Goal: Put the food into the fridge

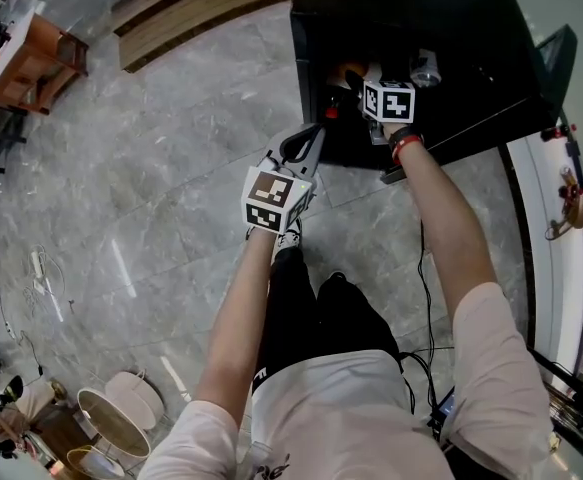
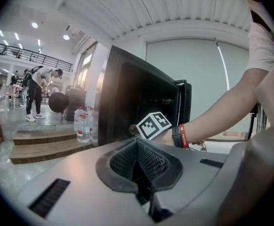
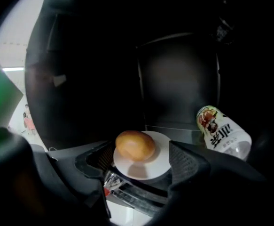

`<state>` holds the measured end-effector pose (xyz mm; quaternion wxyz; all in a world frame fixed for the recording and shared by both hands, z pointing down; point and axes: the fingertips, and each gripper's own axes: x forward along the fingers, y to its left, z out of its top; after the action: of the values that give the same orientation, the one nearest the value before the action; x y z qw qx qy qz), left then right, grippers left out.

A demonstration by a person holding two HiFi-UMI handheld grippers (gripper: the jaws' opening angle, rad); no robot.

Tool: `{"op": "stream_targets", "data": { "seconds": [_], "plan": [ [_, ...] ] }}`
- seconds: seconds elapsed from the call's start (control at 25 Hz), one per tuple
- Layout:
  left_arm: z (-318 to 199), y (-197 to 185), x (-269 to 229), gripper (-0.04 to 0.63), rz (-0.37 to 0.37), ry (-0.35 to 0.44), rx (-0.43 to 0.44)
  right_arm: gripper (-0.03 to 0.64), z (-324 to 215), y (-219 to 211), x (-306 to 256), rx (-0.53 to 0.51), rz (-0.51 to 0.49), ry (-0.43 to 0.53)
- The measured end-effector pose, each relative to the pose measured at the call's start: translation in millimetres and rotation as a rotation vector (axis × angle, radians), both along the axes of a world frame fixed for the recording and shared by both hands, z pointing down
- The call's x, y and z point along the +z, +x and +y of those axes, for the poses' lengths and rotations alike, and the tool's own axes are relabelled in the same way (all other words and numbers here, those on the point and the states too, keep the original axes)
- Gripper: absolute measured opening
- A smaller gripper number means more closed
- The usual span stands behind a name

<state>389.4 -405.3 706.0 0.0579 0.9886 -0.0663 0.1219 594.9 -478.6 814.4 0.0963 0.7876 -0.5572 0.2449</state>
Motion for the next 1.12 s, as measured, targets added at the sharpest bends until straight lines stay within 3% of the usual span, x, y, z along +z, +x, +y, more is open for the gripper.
{"op": "stream_targets", "data": {
  "seconds": [0.44,1.12],
  "plan": [
    [8.1,-9.1,-46.5,0.018,0.008,-0.009,-0.005,0.35,39.1,-21.6,-47.5,-0.014,0.002,0.015],
    [24.5,-23.4,-101.0,0.018,-0.018,-0.022,-0.013,0.221,100.4,-44.8,-131.4,0.014,0.035,0.036]
  ]
}}
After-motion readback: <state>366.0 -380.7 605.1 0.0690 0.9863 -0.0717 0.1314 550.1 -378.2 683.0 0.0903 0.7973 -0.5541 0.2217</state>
